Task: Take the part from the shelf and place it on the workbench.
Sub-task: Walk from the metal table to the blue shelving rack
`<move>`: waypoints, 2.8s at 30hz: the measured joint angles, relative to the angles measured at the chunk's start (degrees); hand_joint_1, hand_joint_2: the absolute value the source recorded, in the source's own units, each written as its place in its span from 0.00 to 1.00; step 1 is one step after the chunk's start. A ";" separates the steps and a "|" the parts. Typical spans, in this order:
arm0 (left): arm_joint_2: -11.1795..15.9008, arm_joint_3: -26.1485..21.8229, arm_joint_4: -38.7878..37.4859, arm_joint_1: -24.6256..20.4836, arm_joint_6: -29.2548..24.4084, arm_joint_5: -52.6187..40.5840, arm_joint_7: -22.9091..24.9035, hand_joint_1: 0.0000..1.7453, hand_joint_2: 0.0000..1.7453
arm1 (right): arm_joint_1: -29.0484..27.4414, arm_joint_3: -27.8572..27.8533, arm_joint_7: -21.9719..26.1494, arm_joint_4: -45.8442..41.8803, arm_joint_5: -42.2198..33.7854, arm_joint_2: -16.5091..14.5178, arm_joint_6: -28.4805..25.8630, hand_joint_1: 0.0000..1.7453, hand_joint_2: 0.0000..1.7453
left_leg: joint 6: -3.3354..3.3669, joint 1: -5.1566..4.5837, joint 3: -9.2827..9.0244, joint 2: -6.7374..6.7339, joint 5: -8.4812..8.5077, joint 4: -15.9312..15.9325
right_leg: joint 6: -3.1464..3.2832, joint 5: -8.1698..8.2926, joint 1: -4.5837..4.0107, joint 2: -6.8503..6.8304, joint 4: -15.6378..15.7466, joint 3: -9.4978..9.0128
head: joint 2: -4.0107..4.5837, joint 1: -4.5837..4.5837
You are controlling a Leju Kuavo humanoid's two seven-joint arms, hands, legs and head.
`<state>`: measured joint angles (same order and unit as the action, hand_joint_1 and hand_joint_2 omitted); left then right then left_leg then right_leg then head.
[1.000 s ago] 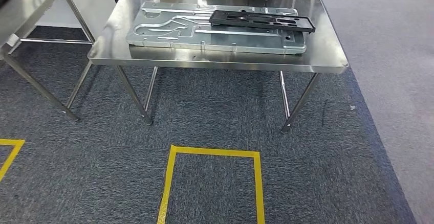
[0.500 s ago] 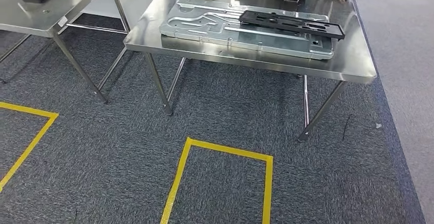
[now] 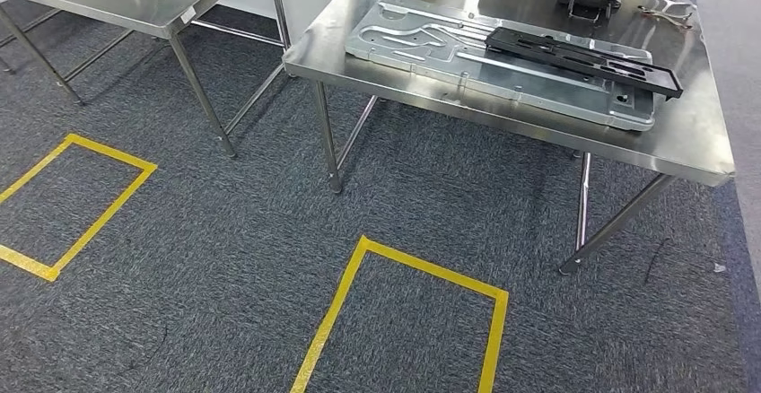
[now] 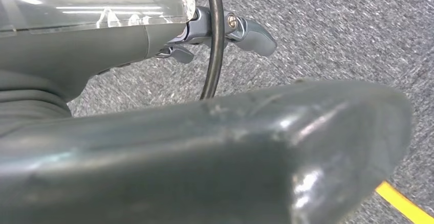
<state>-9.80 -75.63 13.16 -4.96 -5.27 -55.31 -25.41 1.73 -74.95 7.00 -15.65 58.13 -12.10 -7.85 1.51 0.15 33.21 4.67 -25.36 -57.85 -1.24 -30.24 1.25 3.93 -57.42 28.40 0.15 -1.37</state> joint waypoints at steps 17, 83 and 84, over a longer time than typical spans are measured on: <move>0.05 0.00 0.00 0.14 -0.15 -0.33 -0.16 0.00 0.00 | 0.26 1.40 -3.52 0.98 1.32 0.26 1.42 0.00 0.00 | -1.20 0.06 -1.92 -7.15 -2.58 -0.14 | 0.59 0.56 -0.89 -10.41 0.48 0.41 | 0.00 -0.02; -0.64 0.02 0.00 0.51 -0.09 -0.89 -0.32 0.00 0.00 | 0.01 1.76 -3.02 1.55 2.36 1.37 3.91 0.00 0.00 | -0.18 0.54 -1.56 -4.75 -1.15 0.76 | -0.25 -5.47 -0.35 -5.62 -6.90 2.69 | 0.00 -0.01; -0.63 0.02 0.00 0.44 -0.09 -0.91 -0.38 0.00 0.00 | -0.09 1.77 -2.96 1.55 2.42 1.37 4.05 0.00 0.00 | 0.00 0.45 -1.45 -4.13 -1.11 0.75 | -0.23 -7.20 -0.35 -4.74 -10.73 4.72 | 0.00 -0.01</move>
<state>-10.44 -75.60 13.16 -4.51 -5.36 -56.22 -25.79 1.64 -73.18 4.04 -14.10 60.54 -10.73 -3.80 1.51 0.60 31.76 0.54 -26.46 -57.10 -1.47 -37.44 0.90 -0.81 -68.15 33.12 0.15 -1.38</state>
